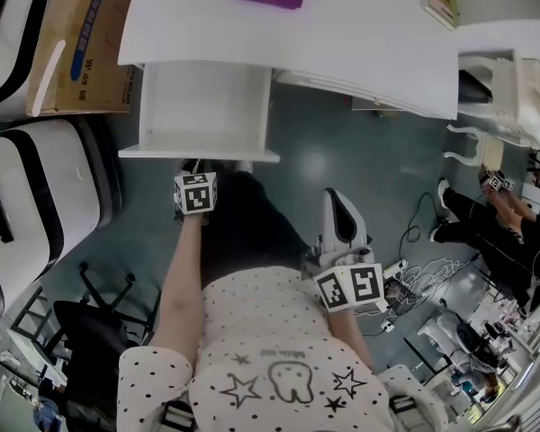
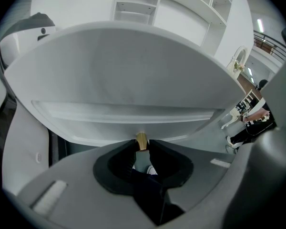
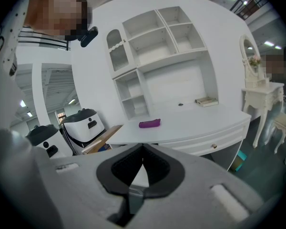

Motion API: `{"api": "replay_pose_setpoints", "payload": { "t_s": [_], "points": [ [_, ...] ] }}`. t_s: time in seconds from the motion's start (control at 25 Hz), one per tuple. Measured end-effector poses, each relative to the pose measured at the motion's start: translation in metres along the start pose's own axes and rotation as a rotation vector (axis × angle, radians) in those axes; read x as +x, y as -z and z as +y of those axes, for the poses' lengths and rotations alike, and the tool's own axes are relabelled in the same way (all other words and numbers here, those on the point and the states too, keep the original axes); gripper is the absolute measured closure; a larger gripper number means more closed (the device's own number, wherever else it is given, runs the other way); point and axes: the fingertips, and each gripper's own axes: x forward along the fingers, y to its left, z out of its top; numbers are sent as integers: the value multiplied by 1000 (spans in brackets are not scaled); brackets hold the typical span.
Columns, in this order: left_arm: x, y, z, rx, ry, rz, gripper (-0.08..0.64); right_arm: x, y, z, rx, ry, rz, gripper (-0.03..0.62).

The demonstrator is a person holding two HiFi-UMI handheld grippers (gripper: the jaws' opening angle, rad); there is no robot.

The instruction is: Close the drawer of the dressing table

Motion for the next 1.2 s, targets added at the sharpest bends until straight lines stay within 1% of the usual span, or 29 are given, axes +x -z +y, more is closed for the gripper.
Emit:
{"api": "replay_pose_setpoints", "payload": {
  "t_s": [0.36,0.88,1.2],
  "points": [
    [6,-11,-1,21,23,7,471,5,-6,-2,9,26,-12,589],
    [21,-37,1,50,55,6,469,21,-15,-2,28,83,-19,589],
    [26,-53,3,55,71,32,469,30,-21,3,47,113,-19,589]
  ]
}}
